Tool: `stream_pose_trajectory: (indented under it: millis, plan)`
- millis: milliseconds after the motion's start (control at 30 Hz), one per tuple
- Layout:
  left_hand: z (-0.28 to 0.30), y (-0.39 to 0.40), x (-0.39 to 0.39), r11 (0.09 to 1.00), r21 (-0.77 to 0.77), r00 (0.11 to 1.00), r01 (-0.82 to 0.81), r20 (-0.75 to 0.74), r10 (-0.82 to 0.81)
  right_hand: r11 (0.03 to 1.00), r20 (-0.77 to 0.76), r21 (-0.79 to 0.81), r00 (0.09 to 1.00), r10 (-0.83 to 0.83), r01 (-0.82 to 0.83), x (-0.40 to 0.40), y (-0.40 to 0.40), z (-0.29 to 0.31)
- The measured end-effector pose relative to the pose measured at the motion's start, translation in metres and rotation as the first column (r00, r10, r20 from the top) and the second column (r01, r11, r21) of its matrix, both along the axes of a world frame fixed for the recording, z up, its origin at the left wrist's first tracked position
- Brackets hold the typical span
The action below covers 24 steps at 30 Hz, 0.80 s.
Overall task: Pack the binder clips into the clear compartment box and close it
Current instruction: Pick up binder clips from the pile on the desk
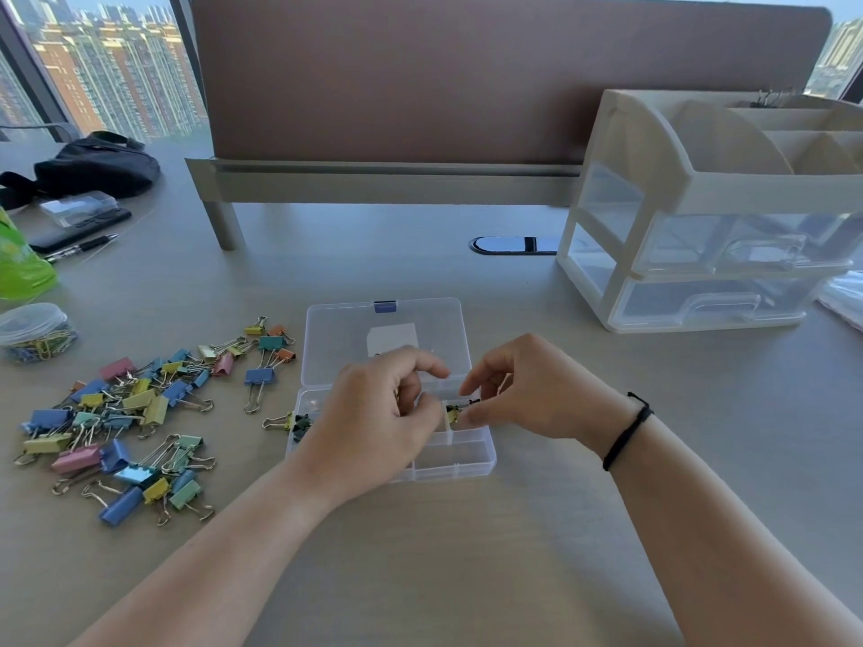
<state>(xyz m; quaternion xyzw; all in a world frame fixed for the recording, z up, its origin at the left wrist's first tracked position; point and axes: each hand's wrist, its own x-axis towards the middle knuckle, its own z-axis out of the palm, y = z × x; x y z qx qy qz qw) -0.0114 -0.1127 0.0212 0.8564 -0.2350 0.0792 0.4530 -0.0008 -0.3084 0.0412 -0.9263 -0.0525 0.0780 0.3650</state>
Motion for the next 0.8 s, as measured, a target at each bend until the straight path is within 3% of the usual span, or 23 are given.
stream_pose_trajectory:
  millis: [167, 267, 433, 567, 800]
  plan:
    - [0.005, 0.005, 0.006, 0.953, -0.304, 0.973, 0.006, -0.217, -0.075, 0.975, 0.159, 0.180, 0.975, -0.156, 0.127, -0.004, -0.013, 0.008]
    - [0.008, 0.009, 0.008, 0.920, -0.392, 0.949, 0.024, -0.281, -0.144, 0.950, 0.260, 0.301, 0.952, -0.163, 0.080, -0.009, -0.010, 0.014]
    - [0.003, 0.002, 0.004, 0.943, -0.325, 0.937, 0.069, -0.303, -0.173, 0.954, 0.264, 0.250, 0.960, 0.098, -0.166, -0.024, 0.013, 0.015]
    - [0.001, 0.003, 0.004, 0.970, -0.220, 0.951, 0.100, -0.266, -0.158, 0.976, 0.330, 0.170, 0.941, 0.070, -0.132, -0.023, 0.016, 0.010]
    - [0.001, -0.001, 0.001, 0.977, -0.186, 0.955, 0.101, -0.257, -0.148, 0.960, 0.287, 0.264, 0.958, 0.013, -0.092, -0.022, 0.012, 0.014]
